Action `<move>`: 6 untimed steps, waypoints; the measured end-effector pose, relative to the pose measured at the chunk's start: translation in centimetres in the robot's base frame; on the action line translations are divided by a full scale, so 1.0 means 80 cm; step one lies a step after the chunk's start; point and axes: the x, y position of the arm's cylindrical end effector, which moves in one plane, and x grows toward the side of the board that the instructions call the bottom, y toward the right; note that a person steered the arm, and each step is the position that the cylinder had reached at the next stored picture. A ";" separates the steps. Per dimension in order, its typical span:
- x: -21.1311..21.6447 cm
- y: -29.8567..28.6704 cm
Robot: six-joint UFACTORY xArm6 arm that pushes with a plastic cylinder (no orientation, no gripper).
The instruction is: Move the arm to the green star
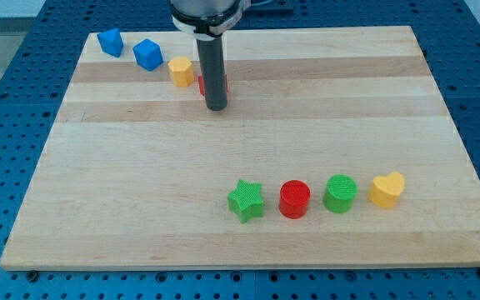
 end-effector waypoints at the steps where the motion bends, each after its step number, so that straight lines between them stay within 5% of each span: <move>1: 0.009 0.006; 4: 0.171 -0.093; 6: 0.272 -0.027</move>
